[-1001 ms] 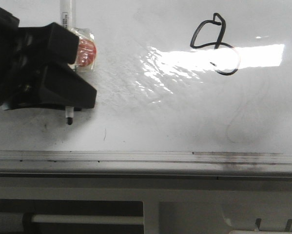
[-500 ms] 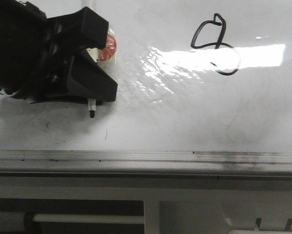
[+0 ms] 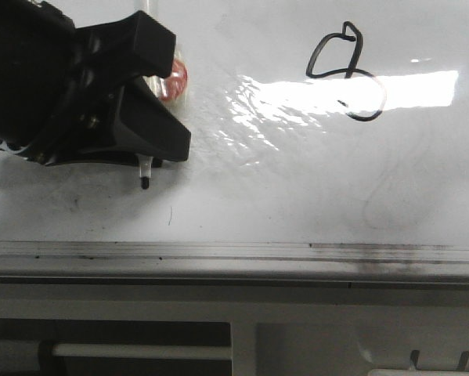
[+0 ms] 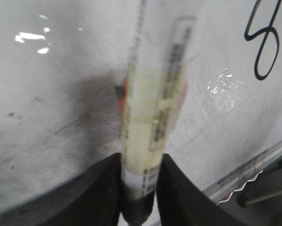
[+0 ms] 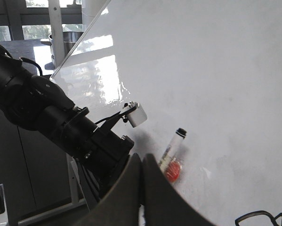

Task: Write number 8 on whiteboard

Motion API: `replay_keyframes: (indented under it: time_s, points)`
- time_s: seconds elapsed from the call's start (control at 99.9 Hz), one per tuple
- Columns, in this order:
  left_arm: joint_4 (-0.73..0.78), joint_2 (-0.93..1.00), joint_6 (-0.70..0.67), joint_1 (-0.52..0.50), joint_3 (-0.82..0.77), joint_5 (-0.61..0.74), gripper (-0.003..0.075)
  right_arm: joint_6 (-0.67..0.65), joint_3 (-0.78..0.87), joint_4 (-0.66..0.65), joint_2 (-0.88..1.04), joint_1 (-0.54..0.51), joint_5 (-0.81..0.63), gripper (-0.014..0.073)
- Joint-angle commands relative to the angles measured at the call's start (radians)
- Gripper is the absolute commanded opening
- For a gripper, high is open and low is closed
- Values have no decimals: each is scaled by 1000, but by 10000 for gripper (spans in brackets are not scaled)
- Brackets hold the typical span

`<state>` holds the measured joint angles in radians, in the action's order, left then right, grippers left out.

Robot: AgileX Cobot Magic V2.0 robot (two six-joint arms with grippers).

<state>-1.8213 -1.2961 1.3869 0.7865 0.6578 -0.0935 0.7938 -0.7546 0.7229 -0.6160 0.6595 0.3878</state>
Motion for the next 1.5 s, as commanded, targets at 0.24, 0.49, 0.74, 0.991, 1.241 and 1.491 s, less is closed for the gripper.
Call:
replay_keyframes:
  time_s: [0.24,0.49,0.74,0.991,1.241,1.491]
  points:
    - [-45,7,-5,-13,20,160,412,1,-31,27,1,-6,-63,-62]
    - [-45,148,0,-13,0,162,517,1,-31,27,1,-6,-56,-62]
    - [-43,380,1,-11,-102,121,434,1,-29,-36,30,-6,2,-60]
    - [-32,721,5,-11,-224,52,-19,-104,79,-413,233,-6,-4,-41]
    - [-32,906,5,-11,-296,8,-20,-185,217,-551,378,-6,-11,-42]
    - [-32,913,5,-11,-296,8,-20,-185,255,-551,383,-6,-2,-42]
